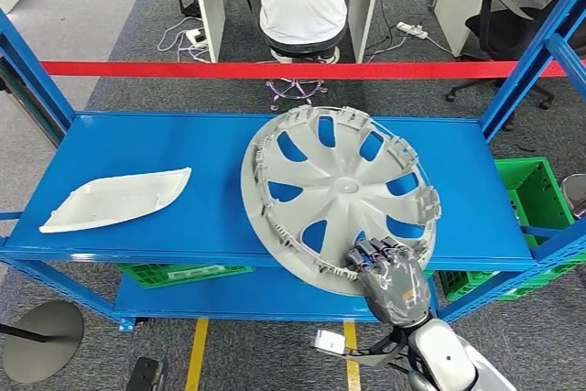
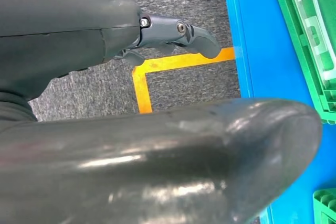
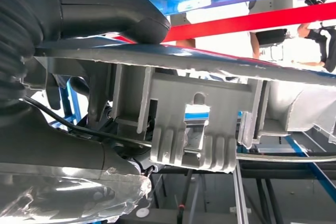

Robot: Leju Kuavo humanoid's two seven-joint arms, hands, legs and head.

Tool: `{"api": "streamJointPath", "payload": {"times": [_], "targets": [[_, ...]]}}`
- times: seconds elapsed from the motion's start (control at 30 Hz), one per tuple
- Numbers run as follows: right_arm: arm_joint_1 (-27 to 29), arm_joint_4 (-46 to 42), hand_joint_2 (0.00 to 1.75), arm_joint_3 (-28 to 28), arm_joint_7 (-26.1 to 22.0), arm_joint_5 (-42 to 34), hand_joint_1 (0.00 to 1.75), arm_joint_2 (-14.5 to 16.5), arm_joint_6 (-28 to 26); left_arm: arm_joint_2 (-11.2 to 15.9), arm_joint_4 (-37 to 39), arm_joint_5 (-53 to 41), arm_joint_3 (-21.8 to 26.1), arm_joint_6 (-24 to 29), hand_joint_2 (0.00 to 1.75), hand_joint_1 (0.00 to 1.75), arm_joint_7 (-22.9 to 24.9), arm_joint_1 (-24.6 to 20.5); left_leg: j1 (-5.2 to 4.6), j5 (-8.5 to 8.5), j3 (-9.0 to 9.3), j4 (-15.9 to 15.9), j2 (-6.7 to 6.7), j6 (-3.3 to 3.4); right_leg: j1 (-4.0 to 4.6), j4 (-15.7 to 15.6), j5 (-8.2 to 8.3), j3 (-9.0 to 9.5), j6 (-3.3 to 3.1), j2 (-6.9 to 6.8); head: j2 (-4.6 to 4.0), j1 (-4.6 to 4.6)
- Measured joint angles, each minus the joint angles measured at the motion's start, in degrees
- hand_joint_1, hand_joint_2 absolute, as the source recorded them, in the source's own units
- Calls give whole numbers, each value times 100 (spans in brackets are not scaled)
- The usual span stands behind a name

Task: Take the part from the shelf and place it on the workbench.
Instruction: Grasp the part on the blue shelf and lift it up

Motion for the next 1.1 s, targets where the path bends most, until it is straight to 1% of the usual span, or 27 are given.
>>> {"api": "streamJointPath", "payload": {"times": [0.17, 0.2, 0.37, 0.47, 0.53, 0.6, 0.63, 0.67, 0.7, 0.73, 0.77, 0.8, 0.83, 0.87, 0.9, 0.93, 0.97, 1.0, 1.03, 1.07, 1.1], "targets": [[-1, -79, 175, -6, -93, 1, 175, 13, 0, 1, 1, -12, 1, -16, 0, 0, 0, -1, 0, 0, 0, 0, 0, 0, 0, 0, 0, 1, 0, 0, 0, 1], [4, -109, 175, -23, -184, 1, 175, 17, 1, 1, 1, -16, 1, -18, 0, 0, 0, -1, -3, -1, 0, 1, 0, 1, -2, -1, 1, 1, 1, 0, 0, 1], [97, -417, 175, -326, -953, 2, 175, 92, 0, 3, 1, -36, 2, -36, 0, 0, 0, 1, -31, -11, -3, 8, -4, 15, -28, -7, 3, 1, 9, 1, 0, -1], [172, -566, 175, -505, -1266, 5, 175, 206, 0, 5, 1, -33, 3, -41, 0, 0, -3, 0, -59, -30, -6, 21, -4, 44, -58, -12, -1, 2, 34, 0, 0, -2], [267, -650, 175, -663, -1482, 6, 175, 336, 0, 10, 1, -43, 3, -39, 0, 0, -10, 0, -80, -28, -9, 31, -4, 76, -78, -28, 13, 11, 73, 0, 0, -4], [363, -714, 175, -827, -1640, 7, 175, 478, 0, 15, 1, -57, 3, -33, 0, 0, -21, -3, -68, 8, 8, -20, 1, 127, -89, -22, -5, 7, 110, 1, 0, -2], [400, -733, 175, -901, -1688, 7, 175, 534, 0, 15, 1, -61, 3, -29, 0, 0, -25, -8, -54, 27, 19, -55, 6, 151, -87, 69, -88, -37, 113, 0, 0, 4], [429, -747, 175, -966, -1718, 7, 175, 585, 0, 15, 1, -66, 3, -27, 0, 0, -30, -12, -40, 45, 27, -89, 11, 174, -84, 288, -235, -136, 112, 0, 0, 13], [454, -752, 175, -1020, -1735, 7, 175, 623, 0, 15, 1, -72, 3, -26, 0, 0, -32, -15, -37, 53, 29, -100, 15, 184, -80, 638, -432, -297, 110, -1, 0, 18], [479, -755, 175, -1068, -1751, 8, 175, 660, 1, 15, 1, -79, 3, -25, 0, 0, -33, -17, -40, 58, 22, -101, 16, 190, -75, 1062, -630, -484, 112, 0, 0, 24], [510, -755, 175, -1109, -1763, 8, 175, 692, 1, 15, 1, -87, 3, -24, 0, 0, -33, -17, -43, 63, 15, -100, 17, 189, -73, 1438, -764, -653, 117, 1, 0, 25], [546, -755, 175, -1146, -1776, 8, 175, 720, 2, 15, 1, -96, 3, -22, 0, 0, -33, -16, -42, 69, 10, -98, 17, 186, -73, 1649, -787, -750, 121, 1, 0, 24], [579, -755, 175, -1178, -1788, 8, 175, 744, 2, 15, 1, -102, 3, -18, 0, 0, -33, -15, -37, 77, 5, -94, 14, 176, -74, 1631, -689, -742, 124, 0, 0, 25], [604, -755, 175, -1209, -1795, 8, 175, 763, 2, 15, 1, -105, 3, -14, 0, 0, -33, -15, -24, 85, 2, -86, 10, 158, -78, 1365, -487, -616, 129, -2, 0, 25], [618, -755, 175, -1235, -1799, 8, 175, 781, 2, 15, 1, -108, 3, -11, 0, 0, -33, -15, -12, 90, -5, -70, 5, 128, -87, 959, -277, -427, 141, -3, 0, 26], [622, -756, 175, -1257, -1802, 8, 175, 798, 2, 22, 1, -109, 4, -8, 0, 0, -33, -16, -10, 99, -25, -51, -1, 86, -85, 589, -131, -234, 147, 4, 0, 33], [625, -758, 175, -1276, -1802, 8, 175, 816, 2, 27, 1, -110, 4, -7, 0, 0, -33, -19, -14, 116, -47, -32, -6, 39, -82, 326, -40, -107, 130, 15, 0, 38], [628, -761, 175, -1288, -1803, 8, 175, 832, 2, 33, 1, -113, 5, -5, 0, 0, -33, -20, -25, 143, -72, -18, -11, -11, -75, 216, -26, -64, 105, 28, 0, 39], [636, -764, 175, -1297, -1803, 8, 175, 846, 2, 39, 1, -117, 5, -2, 0, 0, -34, -19, -31, 184, -96, -18, -15, -54, -57, 229, -24, -83, 60, 42, 0, 39], [651, -767, 175, -1308, -1804, 8, 175, 856, 2, 38, 1, -122, 5, 1, 0, 0, -34, -16, -28, 225, -113, -21, -16, -93, -52, 248, 4, -138, 2, 44, 0, 32], [664, -767, 175, -1320, -1808, 8, 175, 865, 2, 40, 1, -127, 5, 3, 0, 0, -35, -13, -18, 226, -139, -15, -14, -124, -49, 255, 32, -184, -53, 38, 0, 27]]}}
